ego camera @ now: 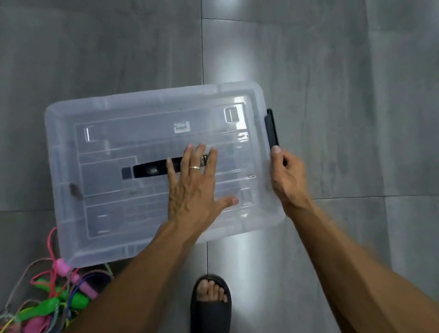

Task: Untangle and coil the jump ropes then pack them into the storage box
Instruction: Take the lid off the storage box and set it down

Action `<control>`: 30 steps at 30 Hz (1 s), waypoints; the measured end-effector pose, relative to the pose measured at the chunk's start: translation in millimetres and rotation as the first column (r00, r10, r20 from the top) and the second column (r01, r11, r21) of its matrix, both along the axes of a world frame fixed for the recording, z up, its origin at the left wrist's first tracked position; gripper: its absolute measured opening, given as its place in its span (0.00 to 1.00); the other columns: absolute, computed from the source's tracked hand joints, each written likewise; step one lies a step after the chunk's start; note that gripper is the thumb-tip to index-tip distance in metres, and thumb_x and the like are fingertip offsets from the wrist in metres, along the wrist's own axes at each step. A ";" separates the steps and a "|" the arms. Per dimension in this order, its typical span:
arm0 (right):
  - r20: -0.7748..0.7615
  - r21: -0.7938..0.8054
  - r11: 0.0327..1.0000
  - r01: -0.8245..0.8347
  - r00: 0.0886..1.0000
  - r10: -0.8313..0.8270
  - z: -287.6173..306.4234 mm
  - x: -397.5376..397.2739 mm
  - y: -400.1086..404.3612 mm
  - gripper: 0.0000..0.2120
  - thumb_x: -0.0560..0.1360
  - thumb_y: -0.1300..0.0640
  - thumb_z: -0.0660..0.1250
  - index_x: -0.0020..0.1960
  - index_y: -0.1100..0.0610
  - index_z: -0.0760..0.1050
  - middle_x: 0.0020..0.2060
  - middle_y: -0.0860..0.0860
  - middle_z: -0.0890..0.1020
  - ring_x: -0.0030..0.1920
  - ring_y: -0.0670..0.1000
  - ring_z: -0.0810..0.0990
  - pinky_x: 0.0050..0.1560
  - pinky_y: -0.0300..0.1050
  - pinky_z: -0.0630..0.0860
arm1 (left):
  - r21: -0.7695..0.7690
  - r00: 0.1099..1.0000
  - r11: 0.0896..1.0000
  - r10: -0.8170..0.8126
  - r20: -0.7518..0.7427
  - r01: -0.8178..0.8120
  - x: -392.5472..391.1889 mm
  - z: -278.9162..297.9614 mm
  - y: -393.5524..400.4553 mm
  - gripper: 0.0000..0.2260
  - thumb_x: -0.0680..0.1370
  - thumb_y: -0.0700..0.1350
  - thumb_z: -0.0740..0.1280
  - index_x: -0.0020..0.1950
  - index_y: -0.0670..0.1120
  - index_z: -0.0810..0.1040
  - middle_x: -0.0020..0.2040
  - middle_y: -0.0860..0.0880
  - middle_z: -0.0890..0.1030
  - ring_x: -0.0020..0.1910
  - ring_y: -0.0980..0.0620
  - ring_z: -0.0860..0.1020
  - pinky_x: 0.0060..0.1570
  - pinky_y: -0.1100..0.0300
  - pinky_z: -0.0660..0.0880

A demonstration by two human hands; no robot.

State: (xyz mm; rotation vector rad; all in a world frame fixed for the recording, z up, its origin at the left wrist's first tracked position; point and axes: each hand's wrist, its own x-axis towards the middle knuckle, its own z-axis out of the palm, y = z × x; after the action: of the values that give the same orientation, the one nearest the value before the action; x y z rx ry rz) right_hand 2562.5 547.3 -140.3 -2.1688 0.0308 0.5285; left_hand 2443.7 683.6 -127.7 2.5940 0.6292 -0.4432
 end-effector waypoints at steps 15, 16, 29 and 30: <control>0.247 -0.400 0.916 -0.012 0.962 0.120 11.3 8.7 12.7 0.19 0.77 0.52 0.60 0.65 0.59 0.70 0.59 0.57 0.74 0.59 0.57 0.72 0.62 0.54 0.71 | 0.072 0.987 0.997 0.022 0.160 -0.034 -12.5 1.3 6.2 0.37 0.73 0.66 0.59 0.75 0.45 0.60 0.74 0.43 0.63 0.74 0.43 0.58 0.71 0.39 0.47; 0.262 -0.405 0.911 -0.077 0.945 0.196 16.6 -0.3 20.3 0.21 0.76 0.52 0.62 0.66 0.60 0.68 0.59 0.58 0.73 0.60 0.57 0.71 0.61 0.54 0.71 | 0.124 0.981 0.989 0.054 0.185 -0.078 -18.1 2.8 13.7 0.32 0.75 0.61 0.61 0.73 0.44 0.63 0.71 0.42 0.67 0.72 0.42 0.62 0.71 0.38 0.52; 0.095 -0.283 0.954 -0.097 0.987 0.129 18.2 7.0 18.1 0.19 0.67 0.50 0.64 0.44 0.66 0.77 0.39 0.65 0.81 0.39 0.65 0.80 0.37 0.60 0.80 | 0.250 0.984 0.966 0.017 0.175 -0.061 -33.5 -0.6 72.2 0.12 0.72 0.41 0.71 0.54 0.42 0.76 0.48 0.41 0.77 0.48 0.41 0.74 0.47 0.48 0.69; 0.107 -0.277 0.955 -0.105 0.984 0.140 20.0 6.8 18.3 0.20 0.67 0.49 0.64 0.45 0.67 0.77 0.40 0.65 0.81 0.39 0.65 0.81 0.36 0.60 0.80 | 0.253 0.984 0.966 0.012 0.180 -0.058 -35.4 1.1 72.1 0.12 0.72 0.41 0.71 0.54 0.41 0.76 0.48 0.41 0.77 0.48 0.41 0.74 0.46 0.49 0.69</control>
State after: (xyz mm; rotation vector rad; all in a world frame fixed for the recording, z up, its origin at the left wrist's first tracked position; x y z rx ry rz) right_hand 2569.3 565.6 -120.3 -2.4808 -0.1073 0.4792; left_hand 2408.3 755.7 -126.6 2.8199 0.7105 -0.1215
